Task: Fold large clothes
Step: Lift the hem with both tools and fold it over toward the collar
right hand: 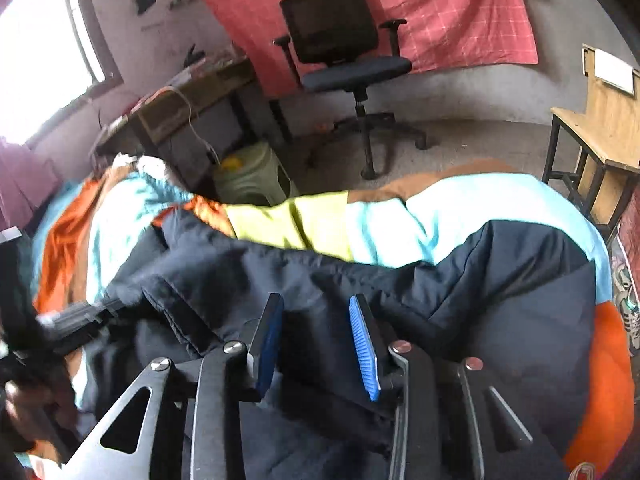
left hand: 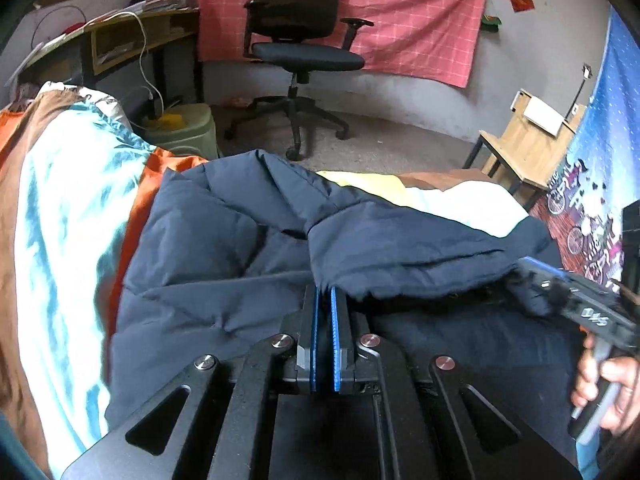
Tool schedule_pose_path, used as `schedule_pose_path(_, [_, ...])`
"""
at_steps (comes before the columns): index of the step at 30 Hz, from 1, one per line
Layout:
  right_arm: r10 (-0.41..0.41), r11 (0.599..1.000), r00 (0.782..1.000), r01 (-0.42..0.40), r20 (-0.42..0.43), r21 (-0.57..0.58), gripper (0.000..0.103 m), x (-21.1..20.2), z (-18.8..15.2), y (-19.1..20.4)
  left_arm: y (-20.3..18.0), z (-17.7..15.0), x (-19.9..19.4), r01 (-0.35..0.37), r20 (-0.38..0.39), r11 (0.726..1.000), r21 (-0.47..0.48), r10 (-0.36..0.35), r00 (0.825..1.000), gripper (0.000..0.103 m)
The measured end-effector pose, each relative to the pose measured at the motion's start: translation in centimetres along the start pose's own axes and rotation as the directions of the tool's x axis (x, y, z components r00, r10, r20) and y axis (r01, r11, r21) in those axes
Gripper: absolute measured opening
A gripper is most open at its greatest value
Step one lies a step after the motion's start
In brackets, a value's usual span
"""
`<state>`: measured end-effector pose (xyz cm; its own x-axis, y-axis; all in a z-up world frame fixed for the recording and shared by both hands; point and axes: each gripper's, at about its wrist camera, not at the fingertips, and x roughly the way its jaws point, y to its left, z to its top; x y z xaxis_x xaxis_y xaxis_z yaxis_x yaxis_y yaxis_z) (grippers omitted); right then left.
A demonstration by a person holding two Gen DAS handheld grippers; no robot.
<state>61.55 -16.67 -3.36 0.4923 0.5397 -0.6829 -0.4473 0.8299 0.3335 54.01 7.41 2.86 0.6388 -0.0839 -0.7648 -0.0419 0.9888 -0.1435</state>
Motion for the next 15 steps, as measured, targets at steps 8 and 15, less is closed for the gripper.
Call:
schedule_pose_path(8, [0.018,1.0,0.999,-0.018,-0.039,0.01,0.032,0.0,-1.6,-0.7,-2.7,1.2,-2.2,0.134,0.035,0.982,0.134,-0.14,0.99,0.007])
schedule_pose_path(15, [0.054,0.999,0.996,-0.054,-0.068,0.005,0.033,-1.0,-2.5,-1.3,-5.3,4.8,3.1,0.308,-0.121,0.946,0.102,-0.296,0.947,0.023])
